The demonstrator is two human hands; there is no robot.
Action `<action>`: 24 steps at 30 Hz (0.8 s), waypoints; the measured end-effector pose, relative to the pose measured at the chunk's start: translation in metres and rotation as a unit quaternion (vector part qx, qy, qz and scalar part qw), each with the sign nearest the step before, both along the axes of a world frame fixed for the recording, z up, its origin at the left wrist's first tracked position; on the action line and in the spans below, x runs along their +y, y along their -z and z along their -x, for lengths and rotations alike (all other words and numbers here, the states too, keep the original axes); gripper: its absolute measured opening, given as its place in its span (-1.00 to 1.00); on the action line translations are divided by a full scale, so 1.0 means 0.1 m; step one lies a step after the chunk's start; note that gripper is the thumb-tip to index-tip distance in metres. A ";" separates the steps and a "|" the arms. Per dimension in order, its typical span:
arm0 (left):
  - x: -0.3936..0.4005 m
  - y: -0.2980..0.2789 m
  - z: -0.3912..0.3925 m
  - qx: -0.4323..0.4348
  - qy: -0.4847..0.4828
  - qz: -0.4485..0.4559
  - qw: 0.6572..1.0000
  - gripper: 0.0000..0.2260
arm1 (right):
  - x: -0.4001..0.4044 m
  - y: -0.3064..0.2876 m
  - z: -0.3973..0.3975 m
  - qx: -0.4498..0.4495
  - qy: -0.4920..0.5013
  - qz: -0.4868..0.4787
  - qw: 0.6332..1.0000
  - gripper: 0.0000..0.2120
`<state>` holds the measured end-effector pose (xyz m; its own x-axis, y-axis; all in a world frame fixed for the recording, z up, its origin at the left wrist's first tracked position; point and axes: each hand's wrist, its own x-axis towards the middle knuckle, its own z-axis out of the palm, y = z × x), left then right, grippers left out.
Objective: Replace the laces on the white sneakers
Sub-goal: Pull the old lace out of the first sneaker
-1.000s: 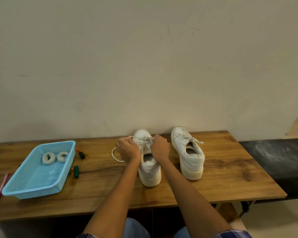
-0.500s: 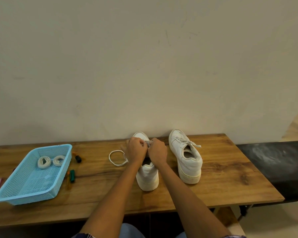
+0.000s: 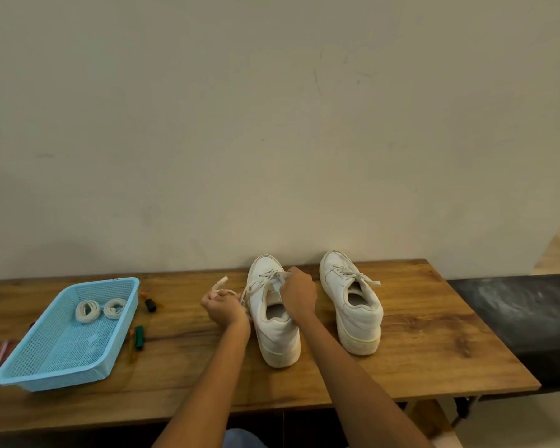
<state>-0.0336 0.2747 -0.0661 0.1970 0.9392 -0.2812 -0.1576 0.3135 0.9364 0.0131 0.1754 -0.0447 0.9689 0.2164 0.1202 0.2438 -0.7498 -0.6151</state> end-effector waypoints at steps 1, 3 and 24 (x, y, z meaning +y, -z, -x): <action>0.00 0.03 0.02 0.018 0.006 -0.012 1.000 -0.78 | 0.00 0.00 0.00 0.000 -0.001 0.001 1.000 -0.82; -0.01 0.07 0.04 0.101 0.024 -0.063 0.993 -0.77 | -0.01 -0.01 0.00 -0.001 0.000 0.001 1.000 -0.82; -0.20 -0.30 -0.07 0.254 0.213 -0.173 0.928 -0.34 | -0.01 -0.02 0.02 0.003 -0.004 -0.012 1.000 -0.84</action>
<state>-0.0267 0.2546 -0.0358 0.4952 0.8581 -0.1358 0.4007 -0.0868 0.9121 0.0109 0.1746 -0.0423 0.9681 0.2207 0.1187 0.2450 -0.7336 -0.6339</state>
